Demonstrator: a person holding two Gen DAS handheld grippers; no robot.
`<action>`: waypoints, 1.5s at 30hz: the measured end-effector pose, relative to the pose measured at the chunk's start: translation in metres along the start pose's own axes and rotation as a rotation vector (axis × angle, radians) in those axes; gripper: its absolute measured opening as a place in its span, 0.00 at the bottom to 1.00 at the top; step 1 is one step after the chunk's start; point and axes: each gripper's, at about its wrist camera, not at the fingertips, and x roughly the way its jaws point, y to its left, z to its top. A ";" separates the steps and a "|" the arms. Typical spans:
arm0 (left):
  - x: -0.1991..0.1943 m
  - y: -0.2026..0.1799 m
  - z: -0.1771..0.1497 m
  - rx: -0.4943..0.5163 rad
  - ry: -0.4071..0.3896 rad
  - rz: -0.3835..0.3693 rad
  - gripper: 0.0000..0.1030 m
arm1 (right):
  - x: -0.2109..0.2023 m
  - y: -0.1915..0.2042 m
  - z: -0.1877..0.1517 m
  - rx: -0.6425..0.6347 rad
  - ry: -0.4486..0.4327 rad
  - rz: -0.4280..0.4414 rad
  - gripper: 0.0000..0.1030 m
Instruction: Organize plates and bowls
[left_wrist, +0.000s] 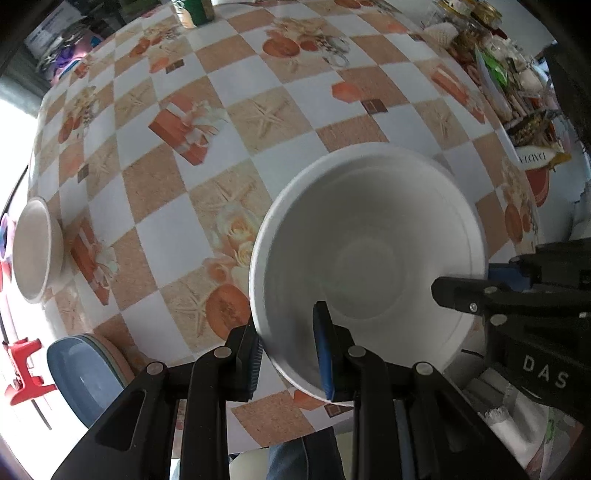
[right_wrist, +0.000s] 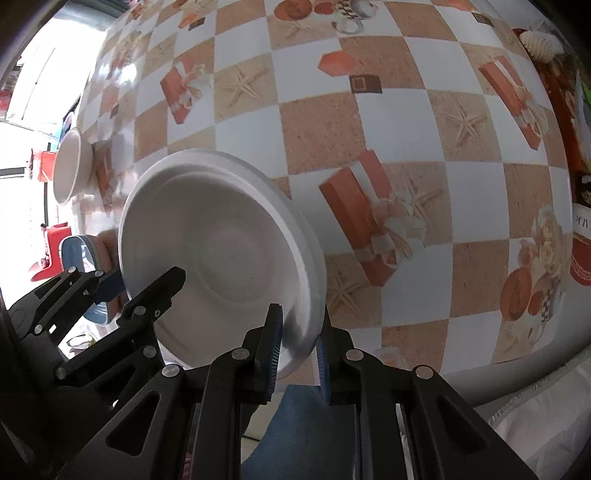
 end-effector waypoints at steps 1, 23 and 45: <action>0.001 -0.001 0.000 0.002 0.003 0.000 0.26 | 0.003 0.003 0.002 -0.002 0.001 -0.009 0.19; -0.001 0.017 -0.026 -0.007 -0.025 -0.002 0.74 | 0.009 0.005 0.017 0.028 -0.032 -0.025 0.76; -0.060 0.179 -0.026 -0.385 -0.164 0.070 0.76 | -0.020 0.125 0.112 -0.152 -0.126 0.087 0.76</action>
